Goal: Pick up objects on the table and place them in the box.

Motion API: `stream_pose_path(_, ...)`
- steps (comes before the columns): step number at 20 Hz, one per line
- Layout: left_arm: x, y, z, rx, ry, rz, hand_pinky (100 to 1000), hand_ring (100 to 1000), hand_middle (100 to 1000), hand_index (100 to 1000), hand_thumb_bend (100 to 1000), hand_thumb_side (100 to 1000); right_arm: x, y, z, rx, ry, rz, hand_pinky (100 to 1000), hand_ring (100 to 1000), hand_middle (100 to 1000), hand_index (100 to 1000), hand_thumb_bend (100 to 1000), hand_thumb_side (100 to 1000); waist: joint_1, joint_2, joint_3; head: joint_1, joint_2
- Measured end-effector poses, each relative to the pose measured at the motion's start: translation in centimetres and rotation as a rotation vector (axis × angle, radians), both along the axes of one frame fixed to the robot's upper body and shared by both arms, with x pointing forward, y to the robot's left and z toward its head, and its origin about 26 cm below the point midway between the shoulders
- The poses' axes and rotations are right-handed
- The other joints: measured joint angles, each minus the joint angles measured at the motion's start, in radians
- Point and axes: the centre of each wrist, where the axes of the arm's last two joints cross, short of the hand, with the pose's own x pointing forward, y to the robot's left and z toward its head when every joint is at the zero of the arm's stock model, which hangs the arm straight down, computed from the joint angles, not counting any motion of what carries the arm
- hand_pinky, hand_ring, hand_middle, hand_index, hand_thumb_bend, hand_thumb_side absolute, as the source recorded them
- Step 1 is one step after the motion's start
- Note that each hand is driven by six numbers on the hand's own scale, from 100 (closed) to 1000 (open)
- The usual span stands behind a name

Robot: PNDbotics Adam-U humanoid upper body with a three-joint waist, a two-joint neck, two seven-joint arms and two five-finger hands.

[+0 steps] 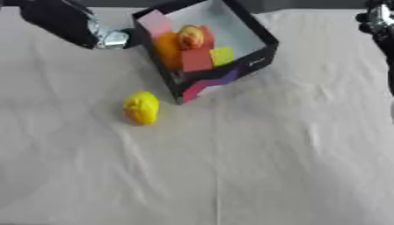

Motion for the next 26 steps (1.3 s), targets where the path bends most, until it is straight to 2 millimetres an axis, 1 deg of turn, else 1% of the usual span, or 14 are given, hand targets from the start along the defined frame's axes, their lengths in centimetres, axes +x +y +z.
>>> stream_pose_path(4, -0.2, 1.4, -1.7, 0.015, 0.112, -0.015, 635, 742, 724, 810, 516, 540, 0.0, -0.1, 0.2, 0.001, -0.008, -0.006, 783, 709, 677, 797, 100, 358, 0.002, 0.0, -0.003, -0.001, 0.0)
stream_pose_path(8, 0.0, 2.0, -3.6, 0.05, 0.229, 0.014, 662, 764, 744, 827, 543, 588, 0.0, -0.1, 0.3, 0.003, -0.011, -0.008, 782, 709, 677, 796, 100, 358, 0.002, 0.0, -0.006, 0.0, -0.001)
stream_pose_path(10, 0.1, 2.0, -4.8, 0.072, 0.293, 0.039, 680, 777, 756, 832, 560, 597, 0.0, -0.1, 0.3, 0.003, -0.011, -0.008, 782, 709, 677, 796, 100, 360, 0.002, 0.0, -0.008, 0.0, -0.001)
stream_pose_path(11, 0.1, 2.1, -5.2, 0.084, 0.32, 0.051, 680, 778, 757, 833, 561, 597, 0.0, -0.1, 0.3, 0.003, -0.011, -0.008, 782, 709, 677, 796, 100, 360, 0.002, 0.0, -0.01, 0.001, -0.001)
stream_pose_path(13, 0.1, 2.0, -6.0, 0.104, 0.36, 0.07, 680, 778, 754, 824, 560, 564, 0.0, -0.1, 0.3, 0.003, -0.011, -0.008, 782, 709, 676, 796, 100, 362, 0.002, 0.0, -0.011, 0.002, -0.001)
stream_pose_path(15, 0.1, 1.9, -6.5, 0.12, 0.383, 0.097, 679, 777, 752, 818, 554, 557, 0.0, -0.1, 0.3, 0.003, -0.011, -0.008, 782, 709, 676, 796, 100, 363, 0.002, 0.0, -0.011, 0.003, -0.001)
stream_pose_path(16, 0.2, 1.9, -6.6, 0.125, 0.389, 0.112, 684, 780, 756, 817, 548, 537, 0.0, -0.1, 0.3, 0.003, -0.011, -0.008, 782, 709, 676, 796, 100, 362, 0.002, 0.0, -0.011, 0.004, -0.001)
stream_pose_path(18, 0.2, 1.7, -6.9, 0.132, 0.392, 0.142, 687, 785, 765, 822, 543, 523, 0.0, -0.1, 0.3, 0.003, -0.01, -0.008, 781, 709, 676, 796, 100, 361, 0.002, 0.0, -0.012, 0.005, -0.001)
stream_pose_path(20, 0.2, 1.5, -7.3, 0.137, 0.386, 0.164, 687, 790, 776, 834, 549, 530, 0.0, -0.1, 0.3, 0.003, -0.01, -0.008, 781, 709, 676, 796, 100, 363, 0.002, 0.0, -0.012, 0.006, -0.001)
stream_pose_path(21, 0.2, 1.3, -7.4, 0.138, 0.384, 0.169, 687, 790, 777, 835, 549, 530, 0.0, -0.1, 0.3, 0.003, -0.01, -0.008, 781, 709, 676, 796, 100, 363, 0.002, 0.0, -0.012, 0.006, -0.001)
stream_pose_path(22, 0.3, 1.1, -7.5, 0.138, 0.38, 0.171, 693, 802, 793, 857, 560, 520, 0.0, -0.1, 0.3, 0.003, -0.01, -0.008, 781, 709, 676, 796, 100, 364, 0.002, 0.0, -0.012, 0.007, -0.001)
stream_pose_path(26, 0.4, 0.2, -7.9, 0.152, 0.348, 0.177, 699, 807, 798, 865, 564, 500, 0.0, 0.0, 0.2, 0.001, -0.009, -0.005, 781, 708, 676, 795, 100, 365, 0.002, 0.0, -0.012, 0.008, -0.001)
